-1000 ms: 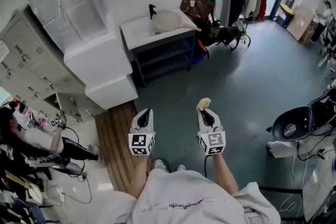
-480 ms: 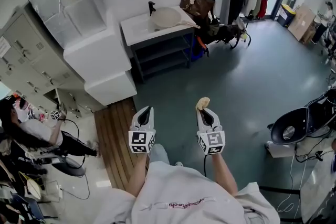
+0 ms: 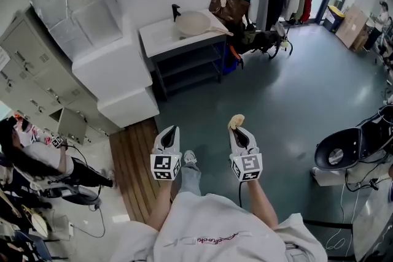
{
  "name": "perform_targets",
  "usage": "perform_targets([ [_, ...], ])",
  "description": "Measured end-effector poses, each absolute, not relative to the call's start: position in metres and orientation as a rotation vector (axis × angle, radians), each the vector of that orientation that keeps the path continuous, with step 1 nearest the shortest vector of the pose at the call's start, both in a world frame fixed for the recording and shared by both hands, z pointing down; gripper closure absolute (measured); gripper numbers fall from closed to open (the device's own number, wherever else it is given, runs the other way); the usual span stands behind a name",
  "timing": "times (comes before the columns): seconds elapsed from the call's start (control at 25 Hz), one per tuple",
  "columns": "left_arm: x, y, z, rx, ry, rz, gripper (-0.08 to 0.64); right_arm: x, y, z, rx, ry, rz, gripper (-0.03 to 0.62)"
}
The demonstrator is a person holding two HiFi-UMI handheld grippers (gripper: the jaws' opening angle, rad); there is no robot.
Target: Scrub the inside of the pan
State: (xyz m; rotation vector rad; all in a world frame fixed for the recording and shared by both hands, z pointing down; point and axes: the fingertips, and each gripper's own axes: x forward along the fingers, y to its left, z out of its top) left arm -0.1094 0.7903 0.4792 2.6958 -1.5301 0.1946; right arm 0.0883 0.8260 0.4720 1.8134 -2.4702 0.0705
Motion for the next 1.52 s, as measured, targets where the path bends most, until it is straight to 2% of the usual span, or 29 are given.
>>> perform_targets([
  [0.6, -0.110, 0.694, 0.500, 2.693, -1.509, 0.177, 0.560, 0.086, 0.737, 0.493, 1.817, -2.437, 0.085, 0.568],
  [1.52, -0.108, 0.450, 0.482, 2.706, -1.456, 0.149, 0.560, 0.076, 0.492, 0.468, 1.814, -2.409, 0.058, 0.568],
])
